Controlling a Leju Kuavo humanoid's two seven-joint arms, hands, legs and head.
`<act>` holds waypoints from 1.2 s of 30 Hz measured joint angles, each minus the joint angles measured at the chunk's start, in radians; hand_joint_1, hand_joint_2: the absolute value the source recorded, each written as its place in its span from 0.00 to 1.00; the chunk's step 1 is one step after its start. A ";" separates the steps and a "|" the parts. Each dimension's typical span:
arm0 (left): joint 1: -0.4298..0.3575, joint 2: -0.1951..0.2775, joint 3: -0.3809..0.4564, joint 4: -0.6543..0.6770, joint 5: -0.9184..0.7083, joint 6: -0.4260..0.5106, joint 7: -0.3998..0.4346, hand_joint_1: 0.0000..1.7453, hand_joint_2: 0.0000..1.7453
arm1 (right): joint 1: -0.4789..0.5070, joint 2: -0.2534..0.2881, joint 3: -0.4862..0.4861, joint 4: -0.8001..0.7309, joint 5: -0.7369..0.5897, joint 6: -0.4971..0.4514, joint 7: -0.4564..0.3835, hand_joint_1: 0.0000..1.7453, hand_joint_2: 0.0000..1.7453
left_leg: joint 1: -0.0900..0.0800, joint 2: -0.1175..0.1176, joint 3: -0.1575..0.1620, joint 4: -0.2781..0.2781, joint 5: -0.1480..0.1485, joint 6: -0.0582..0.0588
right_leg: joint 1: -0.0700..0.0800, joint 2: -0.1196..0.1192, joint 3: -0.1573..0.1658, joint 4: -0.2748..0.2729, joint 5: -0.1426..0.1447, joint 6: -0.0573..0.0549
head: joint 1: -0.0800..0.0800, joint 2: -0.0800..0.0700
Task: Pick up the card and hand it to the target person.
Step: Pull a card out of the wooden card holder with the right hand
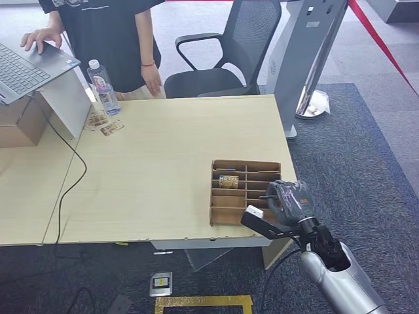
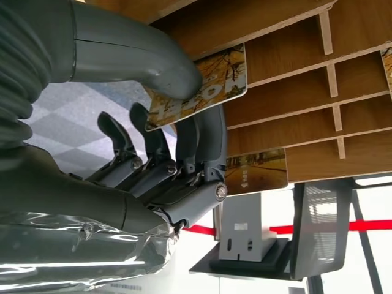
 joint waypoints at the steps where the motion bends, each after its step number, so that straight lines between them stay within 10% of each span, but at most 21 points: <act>1: 0.000 0.000 0.000 0.000 0.000 0.000 0.000 0.00 1.00 | 0.000 0.000 0.000 0.000 0.002 0.000 0.001 0.89 1.00 | 0.000 0.000 0.000 0.000 0.000 0.000 | 0.000 0.000 0.000 0.000 0.000 0.000 | 0.000 0.000; 20: -0.001 0.001 0.000 0.000 -0.006 -0.002 0.000 0.00 1.00 | 0.011 -0.001 -0.022 -0.047 0.005 0.033 0.007 1.00 1.00 | 0.000 0.000 0.000 0.001 0.000 0.000 | 0.000 0.000 0.000 0.000 0.000 0.000 | 0.000 0.000; 36: -0.004 0.007 0.000 0.000 -0.017 -0.018 0.000 0.00 1.00 | 0.040 -0.105 -0.153 -0.468 -0.049 0.218 0.045 1.00 1.00 | 0.000 0.000 0.000 0.002 0.000 0.001 | -0.001 0.001 0.000 0.000 0.000 0.001 | 0.000 0.000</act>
